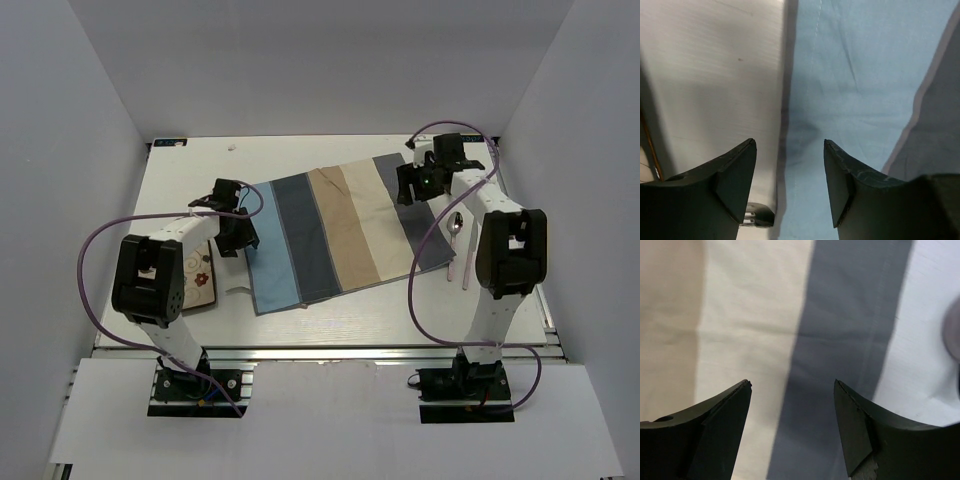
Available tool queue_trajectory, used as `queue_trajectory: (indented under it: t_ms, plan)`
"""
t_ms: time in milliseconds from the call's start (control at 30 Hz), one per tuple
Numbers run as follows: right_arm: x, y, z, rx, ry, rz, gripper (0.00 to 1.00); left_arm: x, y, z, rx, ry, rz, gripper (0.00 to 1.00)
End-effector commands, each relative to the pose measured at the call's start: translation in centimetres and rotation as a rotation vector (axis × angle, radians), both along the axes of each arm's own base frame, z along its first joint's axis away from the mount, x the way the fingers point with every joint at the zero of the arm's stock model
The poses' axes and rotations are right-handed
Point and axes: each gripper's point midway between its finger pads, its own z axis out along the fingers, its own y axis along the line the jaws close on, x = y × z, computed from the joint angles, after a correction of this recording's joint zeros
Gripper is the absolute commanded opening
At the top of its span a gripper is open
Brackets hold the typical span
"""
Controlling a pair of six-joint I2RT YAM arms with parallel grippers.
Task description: Set the dinner table for one person
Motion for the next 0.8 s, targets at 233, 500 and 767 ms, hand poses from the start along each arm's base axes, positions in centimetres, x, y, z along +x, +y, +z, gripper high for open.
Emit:
queue_trajectory:
  t_ms: [233, 500, 767]
  plan:
    - [1.7, -6.8, -5.3, -0.171, 0.042, -0.154, 0.72, 1.4, 0.5, 0.9, 0.036, -0.046, -0.02, 0.67]
    - [3.0, -7.5, -8.0, -0.173, 0.083, -0.143, 0.64, 1.2, 0.1, 0.0, 0.016, -0.024, -0.017, 0.67]
    - [1.3, -7.2, -9.4, -0.091, 0.164, -0.139, 0.46, 0.8, 0.0, -0.5, 0.008, -0.01, -0.011, 0.65]
